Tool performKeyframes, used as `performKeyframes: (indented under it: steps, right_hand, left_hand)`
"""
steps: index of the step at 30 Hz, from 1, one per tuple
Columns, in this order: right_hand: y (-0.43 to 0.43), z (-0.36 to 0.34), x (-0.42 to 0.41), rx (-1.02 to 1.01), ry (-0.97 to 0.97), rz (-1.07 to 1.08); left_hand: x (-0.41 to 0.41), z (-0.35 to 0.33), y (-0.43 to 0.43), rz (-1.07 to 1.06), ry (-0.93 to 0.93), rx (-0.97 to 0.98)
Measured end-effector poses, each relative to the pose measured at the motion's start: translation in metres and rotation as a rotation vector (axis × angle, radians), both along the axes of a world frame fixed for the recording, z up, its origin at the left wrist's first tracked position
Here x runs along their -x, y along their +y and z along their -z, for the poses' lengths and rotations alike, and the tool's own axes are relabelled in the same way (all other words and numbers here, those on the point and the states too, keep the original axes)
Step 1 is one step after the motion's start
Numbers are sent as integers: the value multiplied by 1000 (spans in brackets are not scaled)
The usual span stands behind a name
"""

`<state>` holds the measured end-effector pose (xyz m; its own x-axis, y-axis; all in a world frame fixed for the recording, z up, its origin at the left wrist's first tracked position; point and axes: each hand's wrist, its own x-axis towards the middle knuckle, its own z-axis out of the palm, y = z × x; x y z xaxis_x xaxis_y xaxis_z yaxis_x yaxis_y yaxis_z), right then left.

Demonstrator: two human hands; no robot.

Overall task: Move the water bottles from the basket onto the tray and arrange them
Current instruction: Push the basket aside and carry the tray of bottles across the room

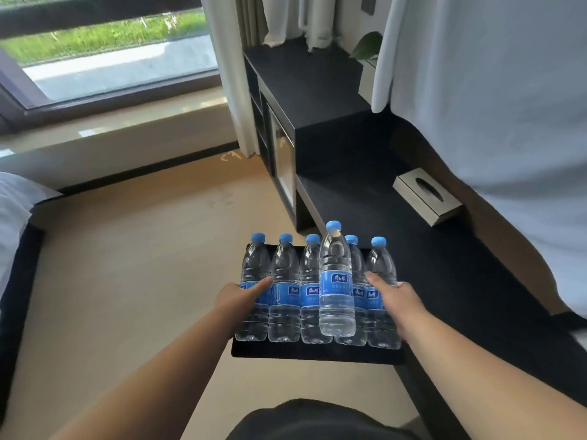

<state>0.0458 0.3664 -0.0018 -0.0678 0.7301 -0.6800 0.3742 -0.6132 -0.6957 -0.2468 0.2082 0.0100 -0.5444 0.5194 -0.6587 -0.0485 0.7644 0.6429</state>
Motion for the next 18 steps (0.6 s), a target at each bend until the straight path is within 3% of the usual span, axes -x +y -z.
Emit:
performKeyframes:
  steps: [9,18]
  right_hand:
    - [48,9,63,8,-2,-132]
    - [138,17,110,16,-22,-264]
  left_hand:
    - [34,6,4,-162,22,10]
    - [53,15,62,-298,43,27]
